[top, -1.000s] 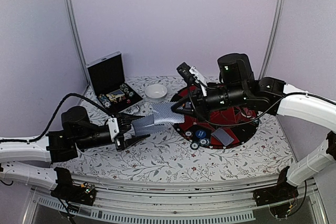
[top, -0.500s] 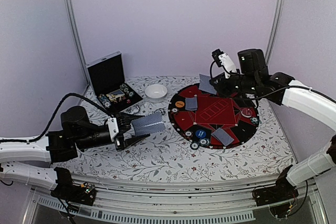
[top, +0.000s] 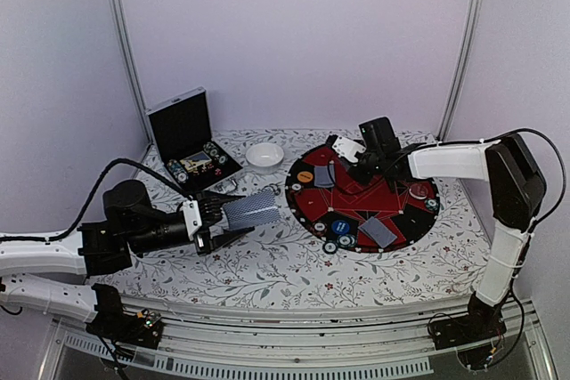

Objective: Distribute texas hold em gaming equipment
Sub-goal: Flop the poker card in the community card area.

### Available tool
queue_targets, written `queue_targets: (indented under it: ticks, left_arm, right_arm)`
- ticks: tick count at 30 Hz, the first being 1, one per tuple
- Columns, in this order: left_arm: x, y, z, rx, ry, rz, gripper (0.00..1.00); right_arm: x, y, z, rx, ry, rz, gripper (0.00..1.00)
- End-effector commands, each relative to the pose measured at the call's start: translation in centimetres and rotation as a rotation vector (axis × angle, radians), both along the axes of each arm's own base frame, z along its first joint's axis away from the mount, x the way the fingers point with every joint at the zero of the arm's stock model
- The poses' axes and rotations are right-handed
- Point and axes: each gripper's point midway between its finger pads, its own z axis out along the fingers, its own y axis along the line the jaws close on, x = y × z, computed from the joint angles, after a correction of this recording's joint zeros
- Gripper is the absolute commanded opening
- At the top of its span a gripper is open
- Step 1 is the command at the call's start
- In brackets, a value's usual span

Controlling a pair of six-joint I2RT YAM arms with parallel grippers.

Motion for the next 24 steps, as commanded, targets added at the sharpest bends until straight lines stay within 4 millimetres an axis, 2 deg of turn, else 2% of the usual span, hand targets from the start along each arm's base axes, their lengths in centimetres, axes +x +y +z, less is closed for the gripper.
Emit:
queue_targets:
  ticks: [1, 5, 6, 11, 19, 24]
  left_arm:
    - [-0.2, 0.0, 0.9, -0.028, -0.032, 0.003, 0.52]
    - [-0.2, -0.1, 0.6, -0.024, -0.023, -0.001, 0.52]
    - [-0.2, -0.2, 0.7, -0.024, -0.022, -0.002, 0.52]
    - [-0.1, -0.1, 0.6, -0.024, -0.022, 0.001, 0.52]
    - [-0.2, -0.2, 0.7, -0.025, -0.019, -0.004, 0.52]
    - [-0.1, -0.1, 0.7, -0.025, -0.022, -0.002, 0.52]
  right_arm:
    - [2.0, 0.9, -1.4, -0.071, -0.108, 0.108, 0.02]
    - [1.5, 1.9, -3.7, -0.111, -0.095, 0.215, 0.02]
    - [0.8, 1.5, -5.3, -0.143, -0.070, 0.233, 0.02]
    - [-2.3, 0.9, -9.0, -0.216, 0.022, 0.363, 0.02]
    - [-4.4, 0.0, -11.7, -0.291, 0.097, 0.431, 0.02]
    - [-5.3, 0.0, -12.2, -0.291, 0.132, 0.461, 0.02]
